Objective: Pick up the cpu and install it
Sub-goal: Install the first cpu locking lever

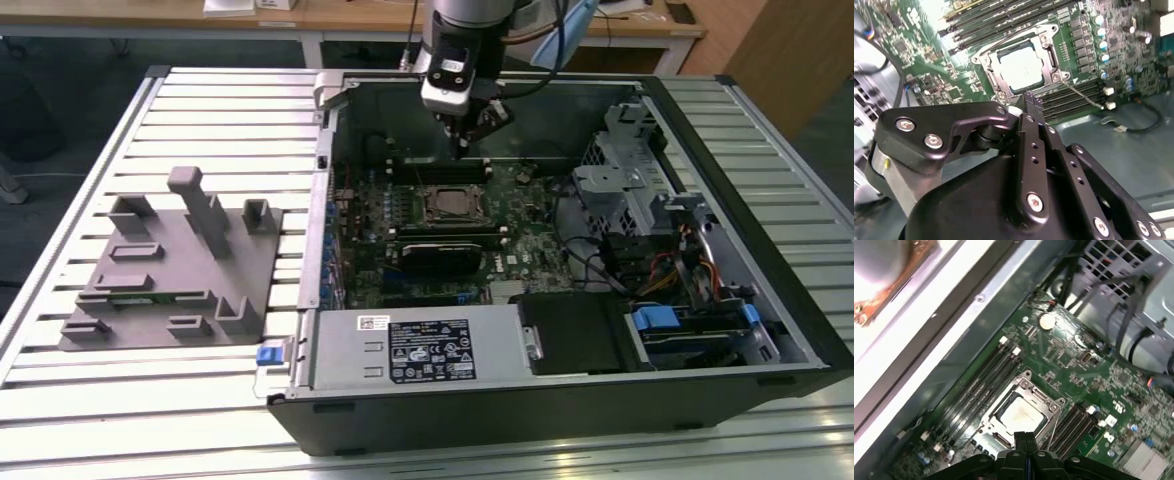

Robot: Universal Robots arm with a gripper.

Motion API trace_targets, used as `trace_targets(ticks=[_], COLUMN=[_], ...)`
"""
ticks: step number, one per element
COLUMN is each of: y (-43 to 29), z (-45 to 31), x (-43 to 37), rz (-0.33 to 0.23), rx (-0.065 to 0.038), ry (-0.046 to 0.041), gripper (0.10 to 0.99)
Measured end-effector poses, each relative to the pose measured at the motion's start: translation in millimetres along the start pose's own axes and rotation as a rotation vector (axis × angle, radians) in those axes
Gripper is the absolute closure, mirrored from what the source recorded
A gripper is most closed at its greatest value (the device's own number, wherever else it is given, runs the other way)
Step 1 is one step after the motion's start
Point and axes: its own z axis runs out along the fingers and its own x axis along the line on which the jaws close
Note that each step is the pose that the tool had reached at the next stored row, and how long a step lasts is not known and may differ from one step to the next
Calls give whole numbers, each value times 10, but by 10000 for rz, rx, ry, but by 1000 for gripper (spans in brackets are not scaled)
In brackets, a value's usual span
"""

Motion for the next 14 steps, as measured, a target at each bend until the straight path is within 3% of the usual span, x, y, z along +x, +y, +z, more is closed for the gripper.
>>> trace_targets(ticks=[14], y=[-1], z=[21], x=[0], rz=[-2516], rx=[-51], ry=[79], gripper=[980])
